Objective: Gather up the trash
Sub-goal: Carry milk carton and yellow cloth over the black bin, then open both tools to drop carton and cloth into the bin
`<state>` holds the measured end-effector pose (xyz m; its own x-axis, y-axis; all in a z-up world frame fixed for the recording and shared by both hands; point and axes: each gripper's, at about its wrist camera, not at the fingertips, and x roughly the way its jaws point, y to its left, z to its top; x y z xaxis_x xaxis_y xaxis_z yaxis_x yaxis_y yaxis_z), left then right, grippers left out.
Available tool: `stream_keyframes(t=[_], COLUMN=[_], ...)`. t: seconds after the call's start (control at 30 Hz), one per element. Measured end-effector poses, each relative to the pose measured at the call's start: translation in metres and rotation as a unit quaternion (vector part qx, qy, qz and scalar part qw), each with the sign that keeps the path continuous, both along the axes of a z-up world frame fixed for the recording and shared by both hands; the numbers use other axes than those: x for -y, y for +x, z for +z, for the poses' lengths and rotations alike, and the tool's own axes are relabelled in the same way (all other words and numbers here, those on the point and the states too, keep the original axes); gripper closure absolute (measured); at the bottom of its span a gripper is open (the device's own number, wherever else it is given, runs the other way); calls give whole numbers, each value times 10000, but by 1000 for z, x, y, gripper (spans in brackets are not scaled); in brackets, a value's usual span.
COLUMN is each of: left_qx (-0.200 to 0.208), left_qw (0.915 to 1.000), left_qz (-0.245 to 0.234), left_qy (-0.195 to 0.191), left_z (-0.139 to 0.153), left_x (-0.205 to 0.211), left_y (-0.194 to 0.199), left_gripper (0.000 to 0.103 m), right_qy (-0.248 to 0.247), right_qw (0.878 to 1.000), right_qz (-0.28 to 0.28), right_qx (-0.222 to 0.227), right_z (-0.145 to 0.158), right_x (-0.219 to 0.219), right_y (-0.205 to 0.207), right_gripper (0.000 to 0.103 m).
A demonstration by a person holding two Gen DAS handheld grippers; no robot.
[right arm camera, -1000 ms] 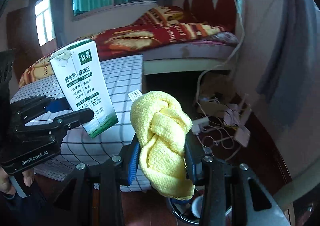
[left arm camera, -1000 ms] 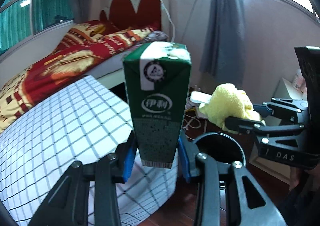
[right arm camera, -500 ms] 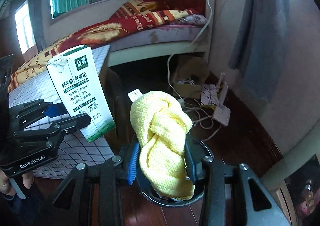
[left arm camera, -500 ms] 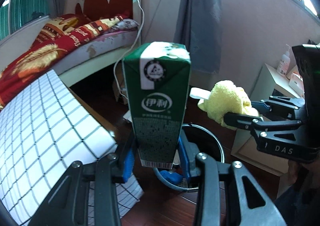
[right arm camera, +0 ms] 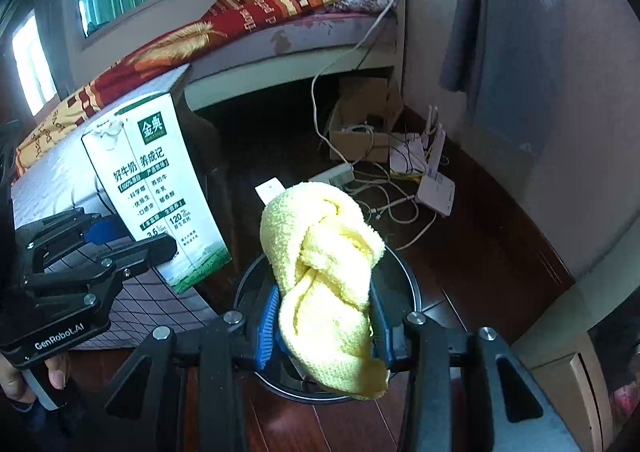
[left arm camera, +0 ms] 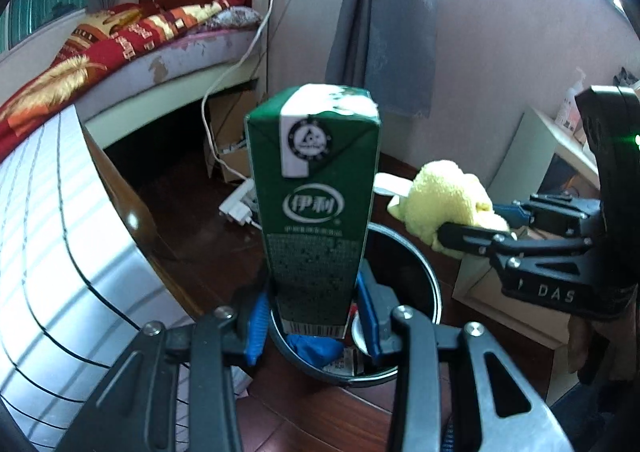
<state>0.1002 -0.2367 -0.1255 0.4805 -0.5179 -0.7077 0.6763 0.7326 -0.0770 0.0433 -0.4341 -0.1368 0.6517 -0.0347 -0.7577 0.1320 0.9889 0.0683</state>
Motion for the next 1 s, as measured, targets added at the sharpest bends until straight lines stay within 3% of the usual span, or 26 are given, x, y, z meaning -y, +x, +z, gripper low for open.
stream_keyframes(t=[0.47,0.57,0.6,0.63,0.67,0.7,0.73,0.83,1.0], left_qx=[-619,-1002,-1122,-1145,-1089,-1039,-1019,-881,-681], left_qw=[9977,9945,9932,9926,9931,9935,9936,9941,9940], left_qz=[-103,-233,-198,-50,68,164,244,364,608], left_qy=[246,214,238,392,437,439,429,523,608], left_z=[-58,-74,-80,-85,-87,-87,-86,-86,-85], left_x=[25,29,30,31,28,25,21,18,18], left_y=[15,26,28,30,33,34,34,31,28], left_gripper=[63,61,54,46,31,24,22,6,4], right_qy=[-31,-9,-104,-283,-397,-382,-343,-330,-370], right_qw=[9971,9960,9950,9943,9933,9925,9921,9922,9935], right_qz=[353,509,588,555,480,392,312,147,77], right_qx=[-673,-739,-800,-867,-975,-1090,-1163,-1189,-1074], right_z=[-72,-84,-94,-101,-108,-115,-119,-123,-121], right_x=[16,18,19,19,22,28,33,41,37], right_y=[25,31,36,39,40,41,40,33,33], right_gripper=[60,58,52,32,21,4,0,0,0])
